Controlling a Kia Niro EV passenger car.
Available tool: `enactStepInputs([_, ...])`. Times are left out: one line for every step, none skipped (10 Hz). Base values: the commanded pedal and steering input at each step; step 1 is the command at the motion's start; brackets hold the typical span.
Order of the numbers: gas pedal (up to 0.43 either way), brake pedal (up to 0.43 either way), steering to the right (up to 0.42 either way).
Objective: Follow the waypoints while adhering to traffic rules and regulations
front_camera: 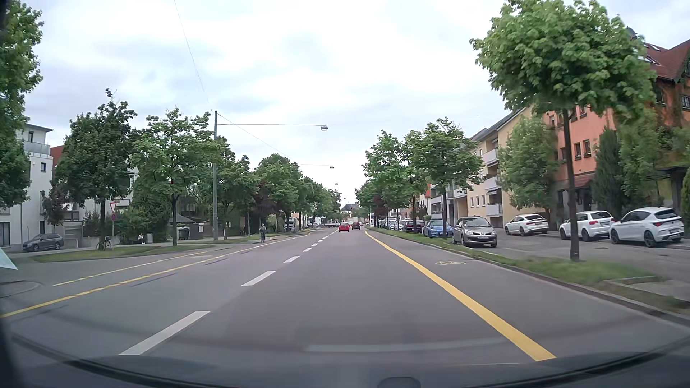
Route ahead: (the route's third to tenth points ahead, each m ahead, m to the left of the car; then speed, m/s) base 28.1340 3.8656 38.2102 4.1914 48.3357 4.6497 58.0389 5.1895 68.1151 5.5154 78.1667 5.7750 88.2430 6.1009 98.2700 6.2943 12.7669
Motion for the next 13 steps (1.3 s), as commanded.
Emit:
enactStepInputs([0.157, 0.0, -0.008])
enactStepInputs([0.157, 0.0, -0.008])
enactStepInputs([0.157, 0.0, -0.008])
enactStepInputs([0.15, 0.0, -0.008])
enactStepInputs([0.15, 0.0, -0.008])
enactStepInputs([0.15, 0.0, -0.008])
enactStepInputs([0.138, 0.0, -0.008])
enactStepInputs([0.138, 0.0, -0.008])
enactStepInputs([0.138, 0.0, -0.008])
enactStepInputs([0.138, 0.0, -0.008])
enactStepInputs([0.138, 0.0, -0.008])
enactStepInputs([0.138, 0.0, -0.008])
enactStepInputs([0.138, 0.0, -0.008])
